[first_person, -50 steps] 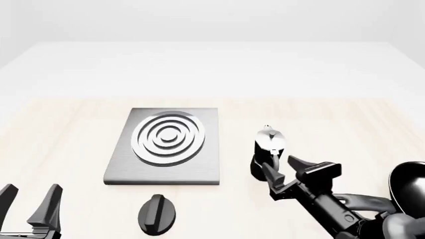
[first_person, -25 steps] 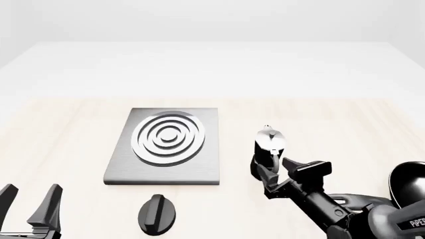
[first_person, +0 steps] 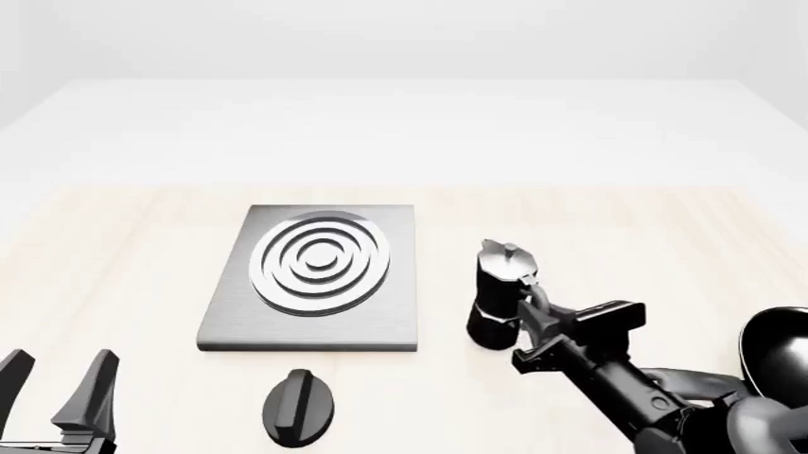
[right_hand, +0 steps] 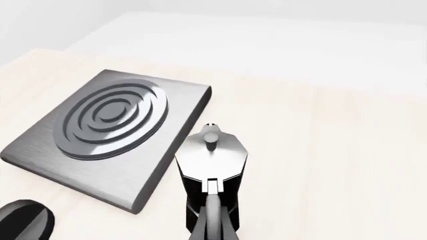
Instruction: Put the moka pot on the stove.
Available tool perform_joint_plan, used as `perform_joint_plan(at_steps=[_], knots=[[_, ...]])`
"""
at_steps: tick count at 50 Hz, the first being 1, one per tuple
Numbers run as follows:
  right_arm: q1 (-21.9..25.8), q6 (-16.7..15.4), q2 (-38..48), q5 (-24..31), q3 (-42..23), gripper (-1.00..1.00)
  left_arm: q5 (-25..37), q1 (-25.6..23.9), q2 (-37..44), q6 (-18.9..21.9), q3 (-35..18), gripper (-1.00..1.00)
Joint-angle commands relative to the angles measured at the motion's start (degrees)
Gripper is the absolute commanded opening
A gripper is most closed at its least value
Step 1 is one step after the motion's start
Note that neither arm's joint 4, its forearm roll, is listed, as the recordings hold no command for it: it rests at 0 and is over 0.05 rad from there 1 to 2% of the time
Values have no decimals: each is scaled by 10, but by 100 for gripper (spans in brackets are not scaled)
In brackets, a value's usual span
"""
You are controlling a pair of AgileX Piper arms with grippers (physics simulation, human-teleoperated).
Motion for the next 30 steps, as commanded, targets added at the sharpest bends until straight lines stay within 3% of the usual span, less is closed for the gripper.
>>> perform_joint_plan(at_steps=[1,30], knots=[[0,-12,-46,20,2,-100,0,0,0,0,0,100],[18,-46,-156,118,-40,-100,0,0,0,0,0,100]])
